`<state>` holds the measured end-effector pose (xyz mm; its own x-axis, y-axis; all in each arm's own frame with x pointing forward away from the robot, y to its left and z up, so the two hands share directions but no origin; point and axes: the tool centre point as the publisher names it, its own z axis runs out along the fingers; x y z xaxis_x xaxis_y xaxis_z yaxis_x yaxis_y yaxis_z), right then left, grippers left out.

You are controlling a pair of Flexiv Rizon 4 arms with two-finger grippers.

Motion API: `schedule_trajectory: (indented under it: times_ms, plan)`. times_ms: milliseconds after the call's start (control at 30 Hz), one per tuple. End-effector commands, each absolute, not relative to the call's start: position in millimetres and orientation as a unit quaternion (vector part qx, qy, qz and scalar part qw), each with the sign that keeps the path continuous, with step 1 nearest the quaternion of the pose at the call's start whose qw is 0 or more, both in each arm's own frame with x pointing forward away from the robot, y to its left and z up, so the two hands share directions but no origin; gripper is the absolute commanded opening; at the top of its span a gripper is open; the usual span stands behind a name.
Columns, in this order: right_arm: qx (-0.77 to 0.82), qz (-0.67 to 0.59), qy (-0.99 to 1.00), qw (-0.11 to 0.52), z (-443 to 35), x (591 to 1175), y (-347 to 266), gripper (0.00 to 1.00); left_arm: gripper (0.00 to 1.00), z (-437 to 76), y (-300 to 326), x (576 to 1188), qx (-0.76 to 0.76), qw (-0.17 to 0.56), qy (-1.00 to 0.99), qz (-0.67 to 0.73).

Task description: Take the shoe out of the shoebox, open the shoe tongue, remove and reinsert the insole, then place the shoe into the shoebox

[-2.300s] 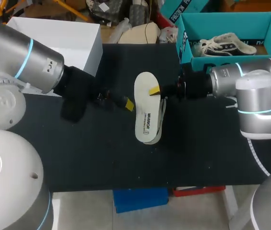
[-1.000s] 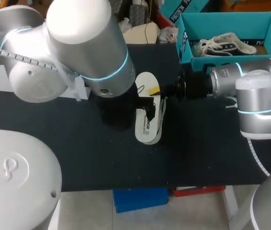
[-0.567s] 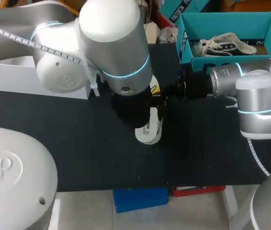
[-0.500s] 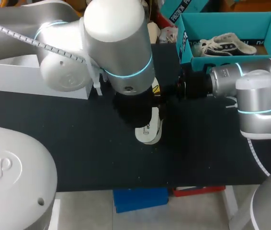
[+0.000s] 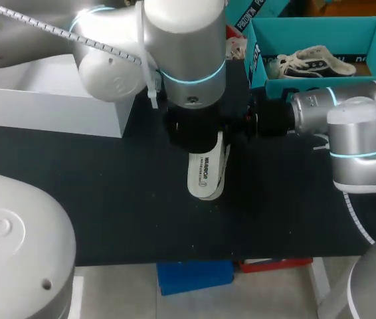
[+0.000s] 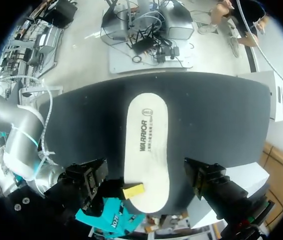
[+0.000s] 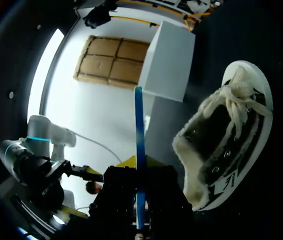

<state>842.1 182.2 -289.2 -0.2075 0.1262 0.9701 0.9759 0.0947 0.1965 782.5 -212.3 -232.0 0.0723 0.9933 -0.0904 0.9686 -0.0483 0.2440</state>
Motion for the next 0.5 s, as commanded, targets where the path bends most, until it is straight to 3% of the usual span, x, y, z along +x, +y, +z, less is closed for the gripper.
schedule_trajectory:
  times_ms: [33,500]
  plan:
    - [-0.458,-0.493,-0.601,0.432,-290.3,842.6,183.2,0.00,1.00,-228.9,-215.3,808.1,0.723,0.114,0.680,0.046]
    - [-0.458,-0.493,-0.601,0.432,-290.3,842.6,183.2,0.00,1.00,-222.1,-217.7,880.8,0.715,0.119,0.687,0.045]
